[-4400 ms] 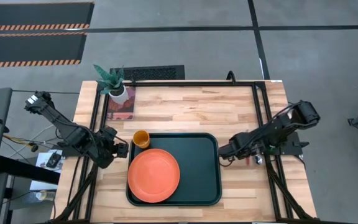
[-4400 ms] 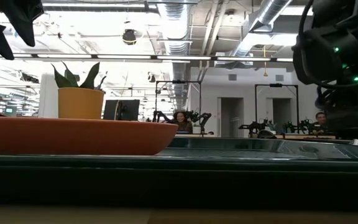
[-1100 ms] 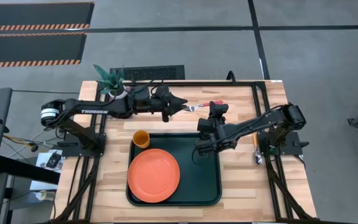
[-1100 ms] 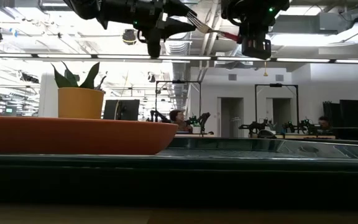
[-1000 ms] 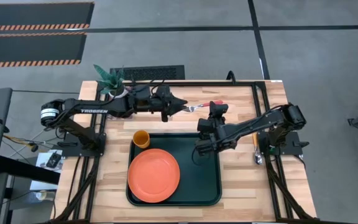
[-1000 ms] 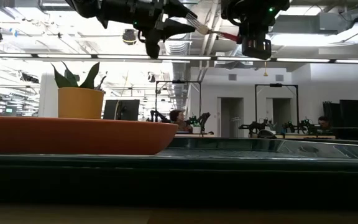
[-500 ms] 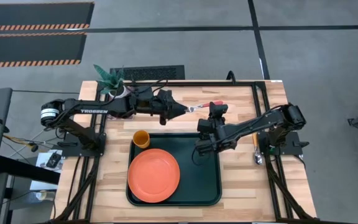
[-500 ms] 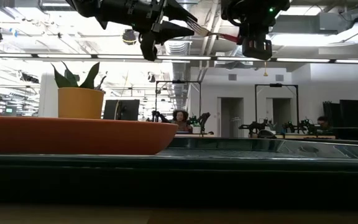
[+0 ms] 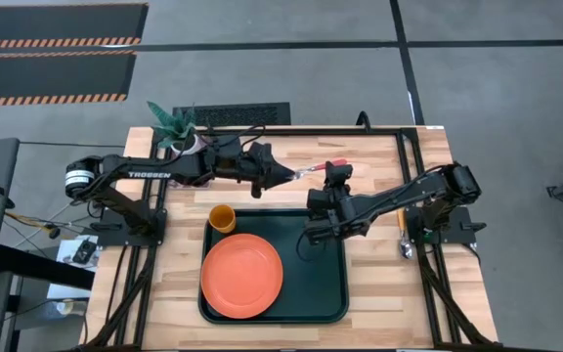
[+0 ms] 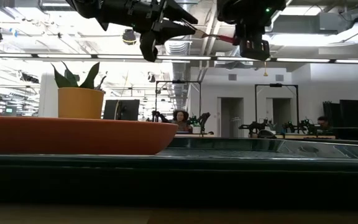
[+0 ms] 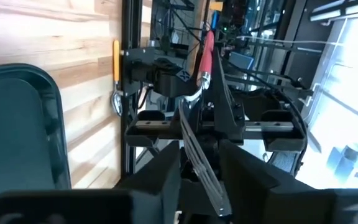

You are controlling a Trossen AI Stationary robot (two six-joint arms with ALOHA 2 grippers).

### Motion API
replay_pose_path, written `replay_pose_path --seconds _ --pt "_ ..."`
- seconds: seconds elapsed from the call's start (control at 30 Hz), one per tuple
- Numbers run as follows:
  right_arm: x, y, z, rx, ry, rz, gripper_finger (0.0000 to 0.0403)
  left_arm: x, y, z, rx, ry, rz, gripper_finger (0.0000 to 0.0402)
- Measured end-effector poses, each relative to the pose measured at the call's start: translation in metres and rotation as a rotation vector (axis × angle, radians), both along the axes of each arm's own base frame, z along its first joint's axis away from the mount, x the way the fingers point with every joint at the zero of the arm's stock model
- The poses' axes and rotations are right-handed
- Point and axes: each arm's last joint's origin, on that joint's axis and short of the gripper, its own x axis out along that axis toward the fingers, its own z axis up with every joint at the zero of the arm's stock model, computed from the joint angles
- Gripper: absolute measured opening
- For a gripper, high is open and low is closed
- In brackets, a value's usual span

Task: Pick and place plate/cup/fork/spoon on tray
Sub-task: Put the pink fork on the black serving tray

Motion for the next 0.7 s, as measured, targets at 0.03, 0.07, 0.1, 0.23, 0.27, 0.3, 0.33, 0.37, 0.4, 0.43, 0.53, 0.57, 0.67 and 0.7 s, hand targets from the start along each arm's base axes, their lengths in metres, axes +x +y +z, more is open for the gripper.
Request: replay_pose_path --seconds 0.03,0.07,0.1,0.23,0.27,0.3,0.33,0.37,0.4,0.43,0.53,0.57,0.67,0.7 --pt "0.0005 0.0000 -0.0001 0.002 -0.001 0.001 0.0039 0.0000 -0.0001 0.0000 0.003 0.000 -0.003 0.0086" --pt "0.0008 0.0001 -0.0002 0.008 0.000 0.001 0.0039 0.0000 -0.0002 0.0000 0.007 0.000 -0.007 0.0075" --pt "0.0008 0.0001 -0.0004 0.014 0.001 0.001 0.0039 0.0000 -0.0002 -0.0002 0.009 0.001 -0.009 0.0063" --pt "0.0007 0.0000 -0.0005 0.014 0.010 0.002 0.0040 -0.0002 -0.0005 -0.0024 0.016 0.016 -0.019 0.0019" --pt "0.0006 0.0000 -0.0005 0.013 0.014 0.002 0.0040 -0.0001 -0.0005 -0.0034 0.017 0.023 -0.020 0.0010" --pt "0.0005 -0.0001 -0.0004 0.012 0.016 0.002 0.0040 -0.0002 -0.0005 -0.0041 0.017 0.029 -0.021 0.0006" --pt "0.0006 0.0000 -0.0005 0.013 0.016 0.003 0.0040 -0.0004 -0.0006 -0.0049 0.016 0.038 -0.022 0.0005" --pt "0.0006 0.0000 -0.0005 0.015 0.016 0.002 0.0040 -0.0005 -0.0005 -0.0054 0.016 0.043 -0.023 0.0006" --pt "0.0006 0.0000 -0.0006 0.017 0.016 0.002 0.0040 -0.0006 -0.0006 -0.0058 0.019 0.047 -0.025 0.0006" --pt "0.0007 0.0000 -0.0007 0.020 0.015 0.002 0.0041 -0.0006 -0.0006 -0.0060 0.022 0.049 -0.026 0.0006" --pt "0.0010 -0.0008 -0.0007 0.027 -0.012 -0.005 0.0046 -0.0008 -0.0006 -0.0066 0.034 0.054 -0.028 0.0002" --pt "0.0012 -0.0014 -0.0007 0.033 -0.035 -0.011 0.0050 -0.0008 -0.0005 -0.0066 0.040 0.054 -0.027 0.0002" --pt "0.0016 -0.0021 -0.0015 0.077 -0.104 -0.029 0.0066 -0.0009 0.0000 -0.0072 0.047 0.062 -0.011 0.0002" --pt "0.0018 -0.0021 -0.0019 0.095 -0.129 -0.035 0.0074 -0.0012 0.0008 -0.0077 0.051 0.067 -0.003 0.0002"
